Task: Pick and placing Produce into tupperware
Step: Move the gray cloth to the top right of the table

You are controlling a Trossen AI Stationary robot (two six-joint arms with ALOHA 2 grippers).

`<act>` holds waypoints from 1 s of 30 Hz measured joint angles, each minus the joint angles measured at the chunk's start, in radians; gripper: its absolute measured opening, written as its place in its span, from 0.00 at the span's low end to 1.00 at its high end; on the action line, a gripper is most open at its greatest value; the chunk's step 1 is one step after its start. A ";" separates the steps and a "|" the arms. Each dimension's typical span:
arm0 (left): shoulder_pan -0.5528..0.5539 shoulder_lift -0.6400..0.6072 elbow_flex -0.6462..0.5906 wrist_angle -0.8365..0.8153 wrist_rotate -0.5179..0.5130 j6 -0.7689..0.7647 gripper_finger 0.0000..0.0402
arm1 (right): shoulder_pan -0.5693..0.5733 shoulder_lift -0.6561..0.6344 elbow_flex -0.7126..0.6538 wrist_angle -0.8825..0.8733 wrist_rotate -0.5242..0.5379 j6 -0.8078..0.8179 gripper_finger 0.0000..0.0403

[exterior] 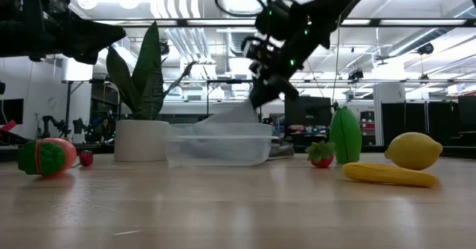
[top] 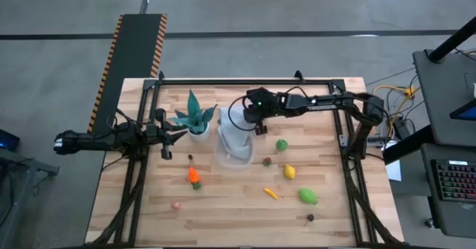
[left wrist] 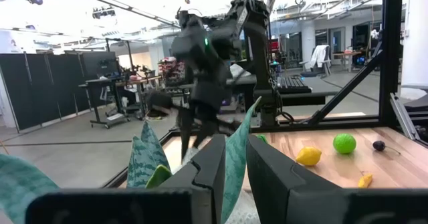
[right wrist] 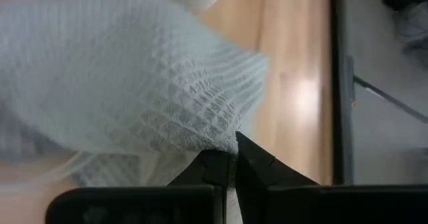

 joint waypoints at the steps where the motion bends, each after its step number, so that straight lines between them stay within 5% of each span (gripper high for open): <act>1: 0.000 0.000 0.000 0.000 0.000 0.000 0.12 | 0.000 -0.014 0.008 -0.007 0.000 0.006 0.02; 16: 0.000 0.003 0.000 -0.002 0.000 0.000 0.12 | -0.005 -0.265 0.143 -0.088 0.005 0.028 0.02; 30: 0.000 0.005 0.000 -0.001 0.000 0.000 0.12 | -0.091 -0.485 0.273 -0.268 0.270 -0.013 0.02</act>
